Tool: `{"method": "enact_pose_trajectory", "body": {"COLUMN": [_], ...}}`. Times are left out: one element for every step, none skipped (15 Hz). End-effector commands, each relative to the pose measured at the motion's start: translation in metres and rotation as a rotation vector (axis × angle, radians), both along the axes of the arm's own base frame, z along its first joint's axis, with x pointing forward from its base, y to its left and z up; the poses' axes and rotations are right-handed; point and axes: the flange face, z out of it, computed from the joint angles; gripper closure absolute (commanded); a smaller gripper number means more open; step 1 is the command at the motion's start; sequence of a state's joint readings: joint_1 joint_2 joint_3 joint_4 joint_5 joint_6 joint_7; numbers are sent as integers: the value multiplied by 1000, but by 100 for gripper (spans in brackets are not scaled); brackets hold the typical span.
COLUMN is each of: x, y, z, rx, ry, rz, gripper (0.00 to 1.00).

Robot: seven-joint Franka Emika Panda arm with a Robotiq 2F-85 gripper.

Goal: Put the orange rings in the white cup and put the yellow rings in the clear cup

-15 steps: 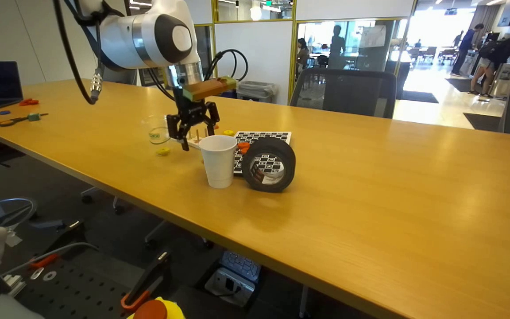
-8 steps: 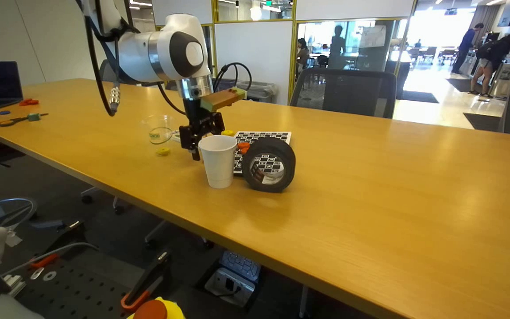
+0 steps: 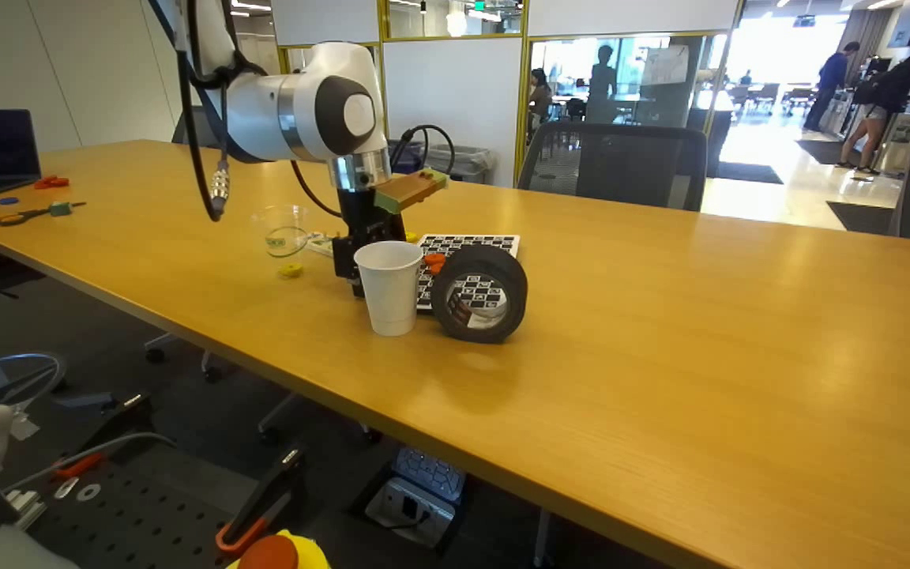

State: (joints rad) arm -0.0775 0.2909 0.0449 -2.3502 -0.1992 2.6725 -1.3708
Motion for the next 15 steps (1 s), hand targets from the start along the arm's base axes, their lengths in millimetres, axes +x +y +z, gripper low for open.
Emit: {"method": "enact_pose_trajectory", "body": {"x": [7,6,6,6,6,5,5,4,4,4,4,3,3,3,3], "y": [-2,-2,-2,-1,-1,0,1,2,4,5,6,6,7,7,7], "z": [3,4,5,6,6,7,7,7,7,8,8,9,9,9,9], "rx": [21,20,20,19,19,23,26,31,32,33,33,32,32,32,33], "ry": [-23,-24,-23,-22,-22,-21,-21,-22,-24,-25,-24,-23,-22,-19,-18], "rz": [28,31,35,39,41,46,52,61,65,71,75,78,79,79,81], "gripper": [0,0,0,0,0,0,0,0,0,0,0,0,0,0,0]}}
